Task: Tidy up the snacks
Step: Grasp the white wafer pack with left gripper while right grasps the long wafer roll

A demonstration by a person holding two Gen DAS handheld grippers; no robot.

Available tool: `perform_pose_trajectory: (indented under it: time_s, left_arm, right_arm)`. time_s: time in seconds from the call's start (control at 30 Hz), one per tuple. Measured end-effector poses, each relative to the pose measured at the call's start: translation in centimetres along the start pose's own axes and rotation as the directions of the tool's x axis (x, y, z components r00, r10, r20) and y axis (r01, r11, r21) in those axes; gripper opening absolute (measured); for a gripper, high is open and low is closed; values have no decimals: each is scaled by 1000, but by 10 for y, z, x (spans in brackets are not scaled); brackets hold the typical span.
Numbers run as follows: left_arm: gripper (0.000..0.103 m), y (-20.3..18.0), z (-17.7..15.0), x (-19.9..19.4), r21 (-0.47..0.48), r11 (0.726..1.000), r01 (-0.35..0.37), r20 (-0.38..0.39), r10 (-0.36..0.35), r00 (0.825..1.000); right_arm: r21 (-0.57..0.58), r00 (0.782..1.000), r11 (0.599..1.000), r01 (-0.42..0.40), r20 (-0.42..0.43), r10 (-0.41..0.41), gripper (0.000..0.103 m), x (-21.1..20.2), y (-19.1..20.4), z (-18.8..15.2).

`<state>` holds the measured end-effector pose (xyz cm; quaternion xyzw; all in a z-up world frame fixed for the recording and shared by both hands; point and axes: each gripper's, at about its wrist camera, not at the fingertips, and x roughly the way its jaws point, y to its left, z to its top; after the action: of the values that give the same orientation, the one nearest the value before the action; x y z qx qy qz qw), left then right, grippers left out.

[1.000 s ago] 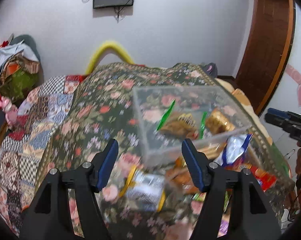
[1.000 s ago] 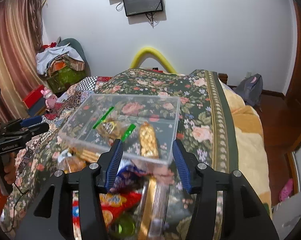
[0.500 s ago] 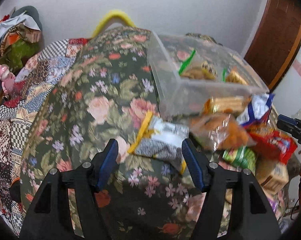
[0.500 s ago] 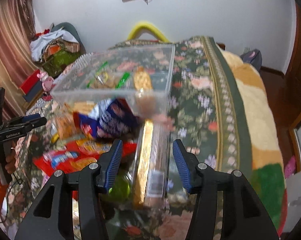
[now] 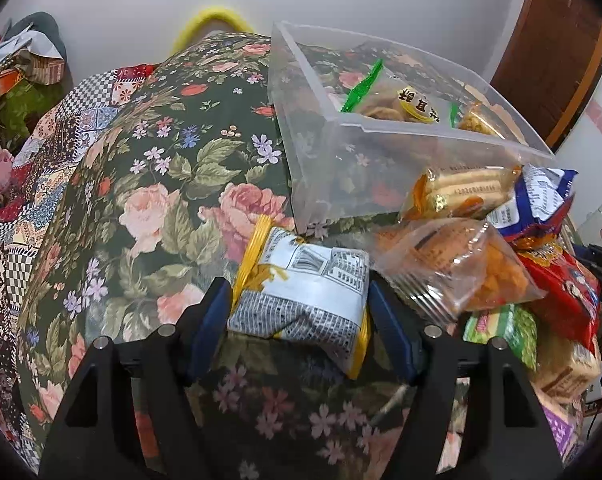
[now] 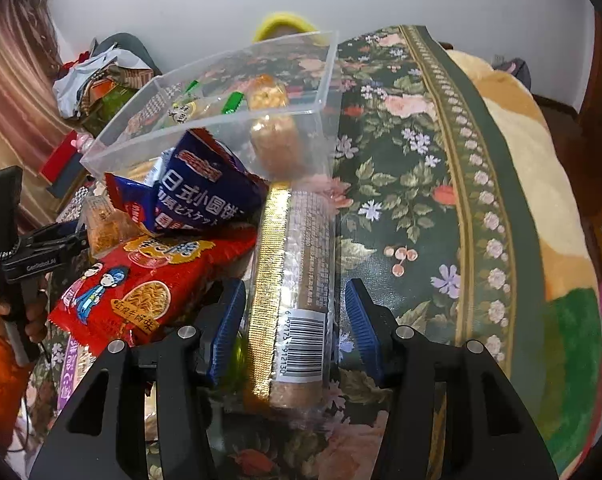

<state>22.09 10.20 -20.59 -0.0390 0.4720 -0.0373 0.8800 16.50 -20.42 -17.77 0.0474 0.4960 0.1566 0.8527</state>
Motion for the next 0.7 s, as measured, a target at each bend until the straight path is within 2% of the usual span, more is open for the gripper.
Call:
perform_pose_trajectory:
  time_s: [0.13, 0.2, 0.27, 0.47, 0.53, 0.7]
  left_arm:
    - [67, -3, -1, 3, 18, 1000, -16, 21, 15, 1000]
    - [63, -3, -3, 0, 15, 1000, -15, 27, 15, 1000]
    - [59, -2, -6, -3, 10, 1000, -15, 29, 15, 999]
    - [55, -2, -12, -18, 11, 1000, -14, 25, 14, 1000]
    - [50, 0, -12, -26, 2, 1000, -16, 33, 16, 999]
    - [50, 2, -10, -49, -13, 999, -33, 69, 34, 997]
  right_arm:
    - [-22, 1000, 1000, 16, 4, -16, 47, 1, 6, -3]
    - [-34, 1000, 999, 11, 4, -11, 38, 1, 9, -4]
    - [-29, 1000, 999, 15, 11, -15, 36, 1, 9, -4]
    - [-12, 1000, 1000, 6, 20, -6, 33, -2, 9, -2]
    - [-8, 999, 1000, 10, 34, -10, 33, -5, 9, -2]
    - [-8, 998, 1000, 18, 68, -17, 33, -18, 9, 0]
